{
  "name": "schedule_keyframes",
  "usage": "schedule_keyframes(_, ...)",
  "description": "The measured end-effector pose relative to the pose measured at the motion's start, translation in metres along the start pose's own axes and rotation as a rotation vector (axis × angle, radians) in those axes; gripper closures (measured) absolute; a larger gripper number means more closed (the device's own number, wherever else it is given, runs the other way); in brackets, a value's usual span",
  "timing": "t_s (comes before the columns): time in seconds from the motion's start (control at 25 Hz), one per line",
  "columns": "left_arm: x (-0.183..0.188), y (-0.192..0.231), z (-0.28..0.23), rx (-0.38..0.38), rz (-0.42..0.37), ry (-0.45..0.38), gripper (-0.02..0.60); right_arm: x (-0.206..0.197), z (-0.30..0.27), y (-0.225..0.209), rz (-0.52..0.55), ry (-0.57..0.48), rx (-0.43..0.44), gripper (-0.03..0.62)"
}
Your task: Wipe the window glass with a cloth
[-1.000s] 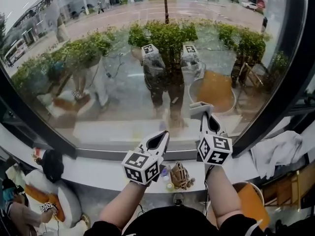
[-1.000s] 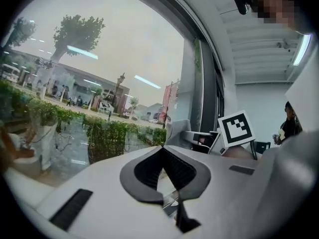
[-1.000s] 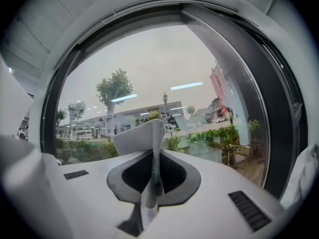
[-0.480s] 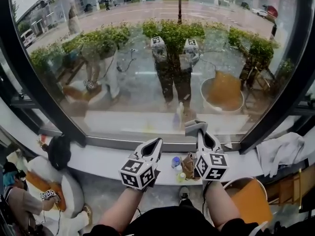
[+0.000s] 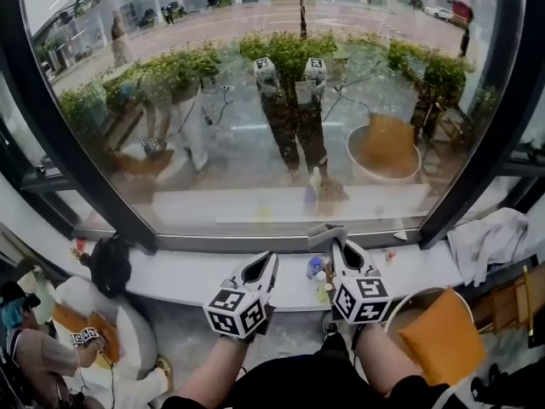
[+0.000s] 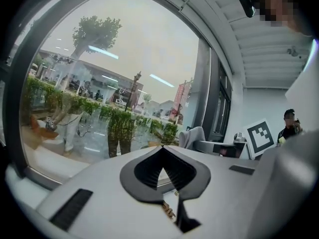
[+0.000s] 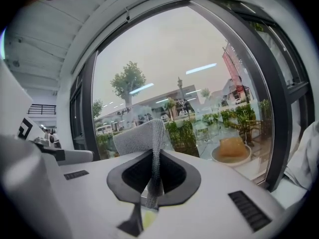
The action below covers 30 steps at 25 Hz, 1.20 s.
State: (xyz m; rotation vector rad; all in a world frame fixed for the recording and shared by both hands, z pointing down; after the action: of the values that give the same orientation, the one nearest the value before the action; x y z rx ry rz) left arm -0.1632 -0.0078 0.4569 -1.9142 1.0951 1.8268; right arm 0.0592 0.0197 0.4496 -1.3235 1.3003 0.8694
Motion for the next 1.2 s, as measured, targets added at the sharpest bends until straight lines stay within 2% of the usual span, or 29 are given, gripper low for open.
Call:
schedule_keyframes(0.4,-0.009,-0.011,0.012,-0.034,-0.007,0.016,0.574,-0.013,0.026,0.026,0.013,0.018,0.024,0.556)
schedule_keyframes(1.2,-0.01,-0.015,0.008,-0.038,-0.005,0.007,0.574,-0.011,0.026,0.025,0.03,0.017,0.033,0.556)
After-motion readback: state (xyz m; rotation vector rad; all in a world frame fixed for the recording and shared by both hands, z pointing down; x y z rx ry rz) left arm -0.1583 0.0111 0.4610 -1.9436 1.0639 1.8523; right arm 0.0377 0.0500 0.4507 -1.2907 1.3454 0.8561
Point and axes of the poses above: the fingertips, and each gripper's own axes: z backward along the fingers, y to its left, x out of its top, the point moved 8 cm from there along z, backward along the fingers, and after that the axes turned 2 degrees about y, right-handed, at the moved point
